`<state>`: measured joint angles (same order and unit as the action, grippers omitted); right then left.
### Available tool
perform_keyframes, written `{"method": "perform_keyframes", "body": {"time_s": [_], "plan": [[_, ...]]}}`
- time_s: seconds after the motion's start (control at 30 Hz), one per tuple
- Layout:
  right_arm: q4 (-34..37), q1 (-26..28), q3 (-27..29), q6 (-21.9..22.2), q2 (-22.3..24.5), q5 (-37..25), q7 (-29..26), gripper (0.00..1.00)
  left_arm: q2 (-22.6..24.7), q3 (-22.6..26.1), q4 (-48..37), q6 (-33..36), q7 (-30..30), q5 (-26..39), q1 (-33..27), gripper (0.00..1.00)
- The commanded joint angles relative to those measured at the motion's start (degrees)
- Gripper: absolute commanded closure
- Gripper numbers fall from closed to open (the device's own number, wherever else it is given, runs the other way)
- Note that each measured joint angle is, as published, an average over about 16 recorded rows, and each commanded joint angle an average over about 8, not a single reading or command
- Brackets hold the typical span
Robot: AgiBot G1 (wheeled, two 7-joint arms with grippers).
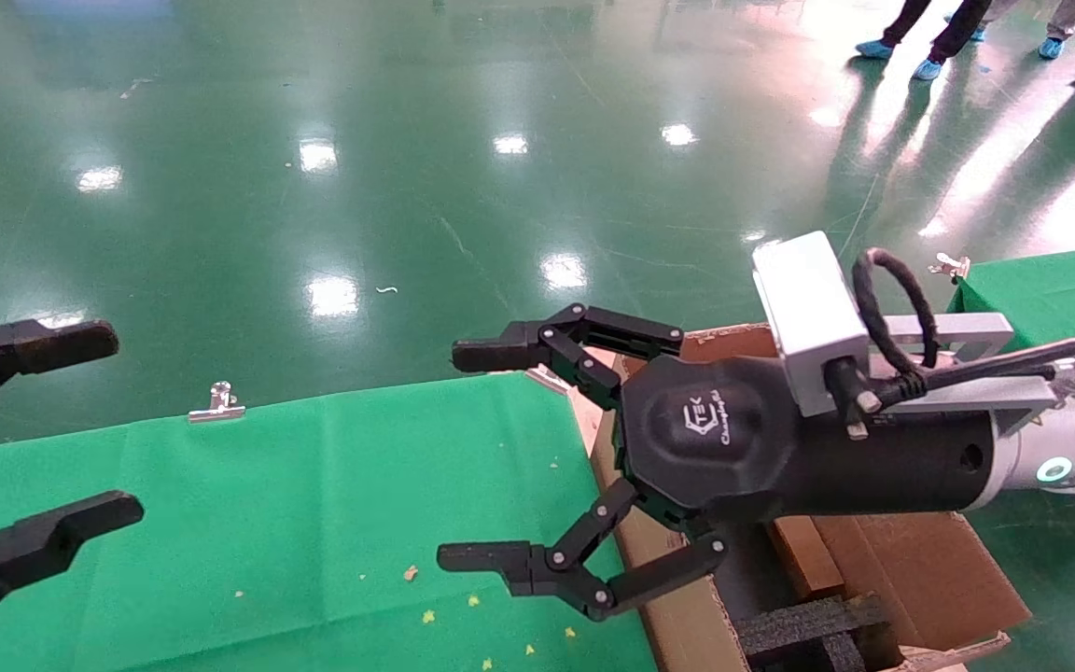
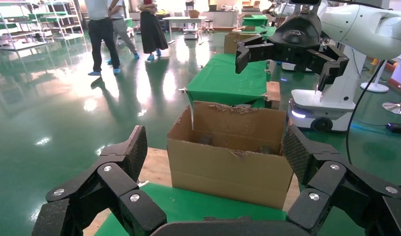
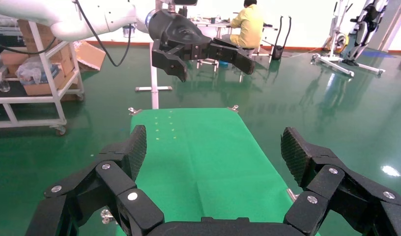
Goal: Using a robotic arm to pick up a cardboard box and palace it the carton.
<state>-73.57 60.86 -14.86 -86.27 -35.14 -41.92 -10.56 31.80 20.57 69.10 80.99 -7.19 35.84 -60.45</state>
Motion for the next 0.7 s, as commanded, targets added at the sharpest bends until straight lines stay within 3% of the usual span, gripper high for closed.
{"method": "perform_keyframes", "body": {"time_s": [0.03, 0.7], "plan": [[0.0, 0.2, -0.3, 0.1, 0.0, 0.0, 0.0, 0.0, 0.0, 0.0, 0.0, 0.0, 0.0, 0.0, 0.0, 0.0], [0.0, 0.6, -1.1, 0.5, 0.1, 0.0, -0.2, 0.0, 0.0, 0.0, 0.0, 0.0, 0.0, 0.0, 0.0, 0.0]]}}
